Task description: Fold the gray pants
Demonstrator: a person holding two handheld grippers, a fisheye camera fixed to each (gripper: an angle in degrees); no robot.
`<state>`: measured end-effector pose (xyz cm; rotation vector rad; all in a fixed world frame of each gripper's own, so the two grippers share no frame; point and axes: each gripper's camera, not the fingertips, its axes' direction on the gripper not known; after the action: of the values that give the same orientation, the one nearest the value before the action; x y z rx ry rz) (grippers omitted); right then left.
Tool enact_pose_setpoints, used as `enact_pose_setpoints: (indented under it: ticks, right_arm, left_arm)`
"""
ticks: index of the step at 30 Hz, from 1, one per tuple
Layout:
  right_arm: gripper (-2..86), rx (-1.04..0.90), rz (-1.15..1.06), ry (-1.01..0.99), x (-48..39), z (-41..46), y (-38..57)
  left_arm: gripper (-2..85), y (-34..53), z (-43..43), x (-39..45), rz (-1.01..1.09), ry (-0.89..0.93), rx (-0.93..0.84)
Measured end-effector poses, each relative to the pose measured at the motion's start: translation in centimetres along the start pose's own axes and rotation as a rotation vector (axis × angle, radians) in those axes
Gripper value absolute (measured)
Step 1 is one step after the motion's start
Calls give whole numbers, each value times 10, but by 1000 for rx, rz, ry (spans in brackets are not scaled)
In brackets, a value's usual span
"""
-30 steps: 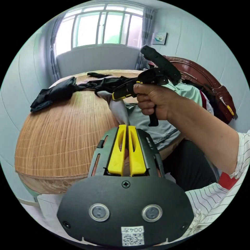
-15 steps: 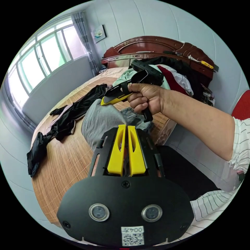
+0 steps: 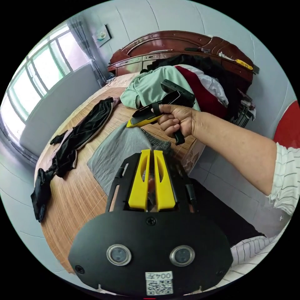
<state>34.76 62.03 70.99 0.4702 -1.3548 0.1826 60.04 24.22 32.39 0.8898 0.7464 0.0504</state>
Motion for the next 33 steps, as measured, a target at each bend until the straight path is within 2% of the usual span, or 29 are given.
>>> enact_pose_setpoints:
  ticks: [3, 6, 8, 10, 13, 18, 21, 23, 26, 29, 31, 33]
  right_arm:
    - [2, -34, 12, 124, 15, -3, 1]
    - [18, -47, 120, 82, 62, -4, 12]
    - [39, 39, 174, -28, 80, -17, 27]
    - [57, 150, 167, -18, 73, -38, 42]
    - [95, 237, 120, 41, 40, -63, 79]
    - [128, 170, 86, 252, -13, -36, 148]
    - [94, 109, 85, 314, -24, -4, 163]
    - [32, 60, 18, 378, -42, 17, 157]
    - [7, 45, -145, 538, -94, 26, 145]
    - [3, 29, -198, 658, -122, 30, 144]
    - [6, 25, -149, 648, -109, 33, 147]
    - [13, 16, -39, 551, -83, 35, 151]
  left_arm:
    - [5, 14, 0, -29, -110, 254, 40]
    - [3, 39, 1, -62, -217, 342, 107]
    - [2, 57, 5, -88, -272, 273, 134]
    - [2, 72, 15, -113, -300, 188, 150]
    - [2, 88, 46, -154, -379, 196, 106]
    - [2, 93, 93, -170, -408, 135, 46]
    - [2, 91, 105, -161, -391, 100, 49]
    - [2, 90, 107, -156, -382, 87, 58]
    - [2, 88, 105, -149, -370, 91, 95]
    - [2, 90, 112, -143, -369, 103, 103]
    - [2, 92, 126, -138, -360, 109, 61]
    - [1, 101, 144, -131, -358, 100, 7]
